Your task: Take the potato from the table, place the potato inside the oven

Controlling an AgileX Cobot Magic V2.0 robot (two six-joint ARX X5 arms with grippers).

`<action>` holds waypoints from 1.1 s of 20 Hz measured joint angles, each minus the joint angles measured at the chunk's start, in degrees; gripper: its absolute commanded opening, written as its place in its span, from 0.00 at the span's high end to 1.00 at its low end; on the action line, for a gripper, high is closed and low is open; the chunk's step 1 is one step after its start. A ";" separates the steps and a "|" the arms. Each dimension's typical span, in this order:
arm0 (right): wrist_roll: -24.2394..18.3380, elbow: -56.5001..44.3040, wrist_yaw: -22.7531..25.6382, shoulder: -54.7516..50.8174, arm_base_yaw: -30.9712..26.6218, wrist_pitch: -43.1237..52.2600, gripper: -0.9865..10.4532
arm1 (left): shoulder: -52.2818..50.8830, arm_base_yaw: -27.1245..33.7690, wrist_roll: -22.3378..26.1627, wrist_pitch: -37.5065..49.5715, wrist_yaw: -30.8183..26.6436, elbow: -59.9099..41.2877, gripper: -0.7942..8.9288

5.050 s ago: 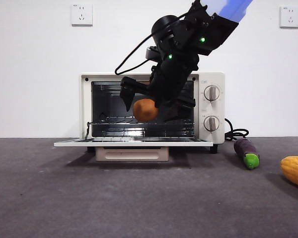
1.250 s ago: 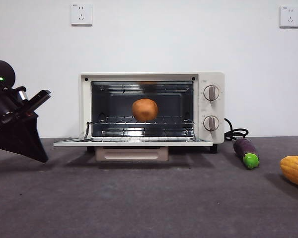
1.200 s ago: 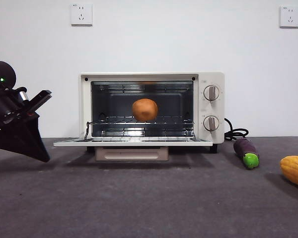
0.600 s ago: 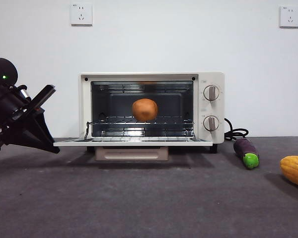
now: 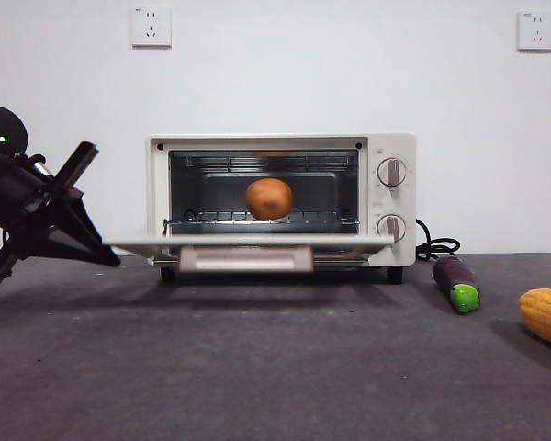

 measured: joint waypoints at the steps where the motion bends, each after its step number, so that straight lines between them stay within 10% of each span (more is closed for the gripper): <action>1: 0.24 0.00 0.00 0.00 0.00 0.00 0.92 | 0.00 0.00 -0.04 0.02 1.27 0.00 0.93; 22: 0.92 0.00 -0.44 0.00 0.00 0.00 0.92 | 0.00 -0.20 -8.87 9.88 8.59 0.00 0.93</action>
